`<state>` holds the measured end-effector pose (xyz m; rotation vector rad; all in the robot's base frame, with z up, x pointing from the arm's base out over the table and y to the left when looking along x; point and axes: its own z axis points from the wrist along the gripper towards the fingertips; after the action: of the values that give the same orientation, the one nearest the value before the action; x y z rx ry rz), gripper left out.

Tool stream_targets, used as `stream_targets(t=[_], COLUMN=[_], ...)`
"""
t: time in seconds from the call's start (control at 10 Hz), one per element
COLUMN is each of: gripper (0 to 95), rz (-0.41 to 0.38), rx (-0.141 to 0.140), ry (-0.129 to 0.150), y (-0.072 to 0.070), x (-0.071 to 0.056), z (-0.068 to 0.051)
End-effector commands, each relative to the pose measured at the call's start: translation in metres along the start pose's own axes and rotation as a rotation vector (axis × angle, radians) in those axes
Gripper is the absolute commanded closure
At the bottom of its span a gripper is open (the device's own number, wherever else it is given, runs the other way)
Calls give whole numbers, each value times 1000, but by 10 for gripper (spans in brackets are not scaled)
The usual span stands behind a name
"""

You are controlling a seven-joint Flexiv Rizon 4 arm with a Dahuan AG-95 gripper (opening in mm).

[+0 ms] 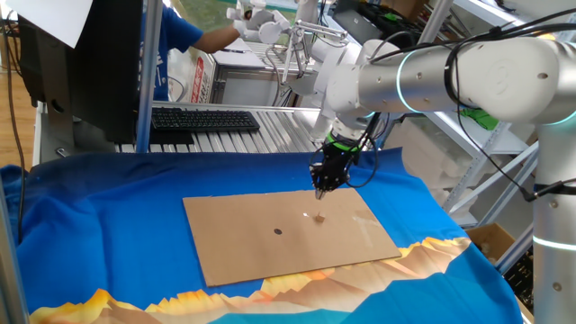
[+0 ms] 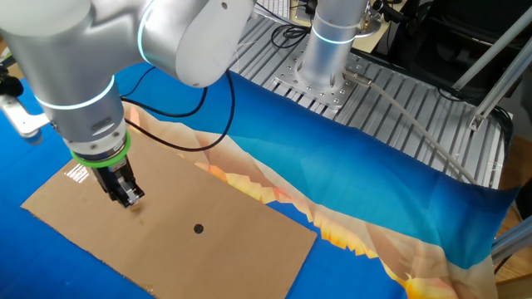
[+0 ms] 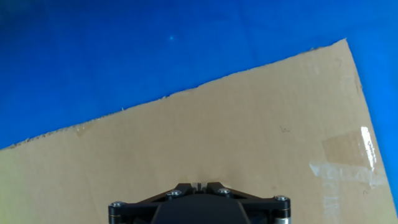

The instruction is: Hold a small block with the gripper and sweep it from left to right on the table

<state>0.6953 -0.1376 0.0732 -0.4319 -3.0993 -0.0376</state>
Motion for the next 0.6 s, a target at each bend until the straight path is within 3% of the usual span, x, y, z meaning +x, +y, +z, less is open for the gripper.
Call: stream_targets(t=[0.1, 0.6], gripper=[950, 950], rz=[9, 13], rx=[0, -11], ry=[1, 6], y=[0, 0], x=[1, 1], z=[0, 0])
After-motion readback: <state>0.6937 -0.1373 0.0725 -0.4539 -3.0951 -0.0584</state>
